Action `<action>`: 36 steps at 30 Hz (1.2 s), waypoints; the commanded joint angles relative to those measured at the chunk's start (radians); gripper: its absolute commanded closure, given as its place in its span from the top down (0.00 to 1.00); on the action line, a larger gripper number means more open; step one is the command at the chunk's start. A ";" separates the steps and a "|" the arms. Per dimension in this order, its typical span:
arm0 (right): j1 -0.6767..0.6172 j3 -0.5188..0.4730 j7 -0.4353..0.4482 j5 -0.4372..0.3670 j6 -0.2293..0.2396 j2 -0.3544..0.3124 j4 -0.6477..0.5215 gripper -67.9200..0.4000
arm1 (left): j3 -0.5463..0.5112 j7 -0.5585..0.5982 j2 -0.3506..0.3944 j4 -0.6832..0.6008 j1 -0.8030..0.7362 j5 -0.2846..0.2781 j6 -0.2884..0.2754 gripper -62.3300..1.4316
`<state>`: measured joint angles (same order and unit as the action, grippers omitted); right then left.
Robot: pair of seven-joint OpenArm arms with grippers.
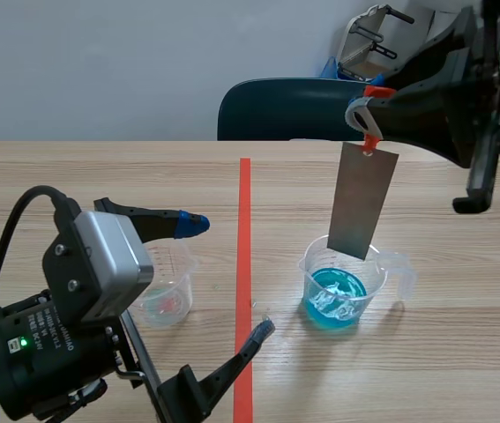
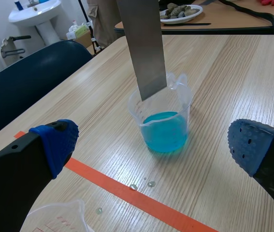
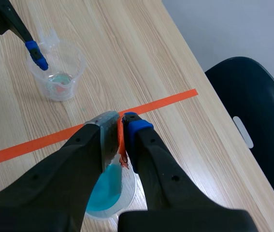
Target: Do the redox reaction experiment
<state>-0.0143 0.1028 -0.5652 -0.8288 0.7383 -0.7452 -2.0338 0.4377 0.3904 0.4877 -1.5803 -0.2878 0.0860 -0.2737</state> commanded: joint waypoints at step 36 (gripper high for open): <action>0.014 -0.137 -0.170 -0.224 0.007 -0.008 -0.134 0.01 | -0.003 0.013 -0.005 -0.023 0.000 -0.011 -0.002 1.00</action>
<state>-0.0139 -0.0242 -0.7494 -1.0447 0.7383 -0.7452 -2.1574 0.4377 0.3908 0.4877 -1.5803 -0.2878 0.0860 -0.2737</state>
